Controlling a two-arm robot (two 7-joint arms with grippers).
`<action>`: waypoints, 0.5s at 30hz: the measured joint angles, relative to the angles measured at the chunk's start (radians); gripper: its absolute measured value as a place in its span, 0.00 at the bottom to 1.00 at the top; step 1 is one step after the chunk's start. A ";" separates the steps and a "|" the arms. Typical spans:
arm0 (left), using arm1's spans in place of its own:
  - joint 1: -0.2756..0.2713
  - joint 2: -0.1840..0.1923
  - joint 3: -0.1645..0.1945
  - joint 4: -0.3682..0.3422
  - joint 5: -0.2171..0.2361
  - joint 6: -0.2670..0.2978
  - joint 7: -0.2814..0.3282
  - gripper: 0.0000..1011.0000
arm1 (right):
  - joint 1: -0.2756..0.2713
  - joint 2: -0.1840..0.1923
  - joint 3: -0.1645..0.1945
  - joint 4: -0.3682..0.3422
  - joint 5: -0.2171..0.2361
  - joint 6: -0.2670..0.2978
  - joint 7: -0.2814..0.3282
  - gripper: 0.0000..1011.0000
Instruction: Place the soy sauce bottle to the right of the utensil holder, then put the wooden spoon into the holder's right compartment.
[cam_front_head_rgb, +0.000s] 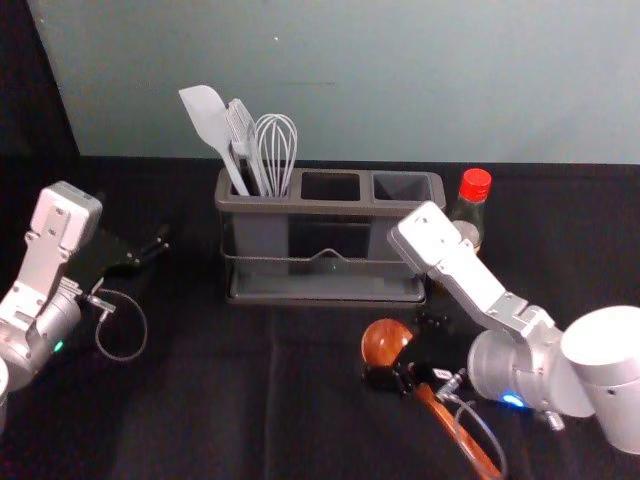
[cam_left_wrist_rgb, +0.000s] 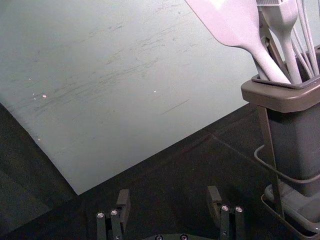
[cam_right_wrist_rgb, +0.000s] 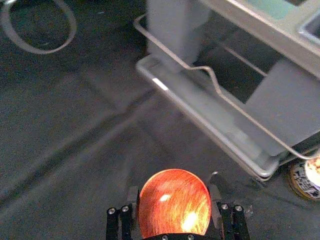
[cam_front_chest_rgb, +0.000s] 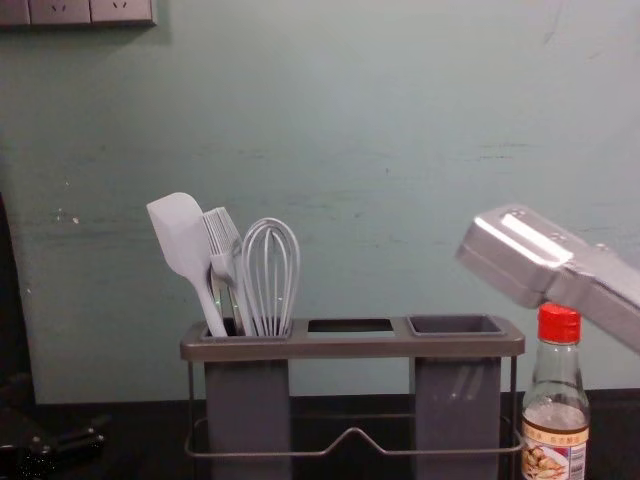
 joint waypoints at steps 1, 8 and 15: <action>0.000 0.000 0.000 0.000 0.000 0.000 0.000 0.99 | 0.002 0.015 -0.001 -0.003 0.005 -0.007 0.018 0.83; 0.000 0.000 0.000 0.000 0.000 0.000 0.000 0.99 | 0.012 0.138 -0.009 -0.022 0.065 -0.115 0.147 0.83; 0.000 0.000 0.000 0.000 0.000 0.000 0.000 0.99 | -0.055 0.172 0.068 -0.049 0.161 -0.290 0.180 0.83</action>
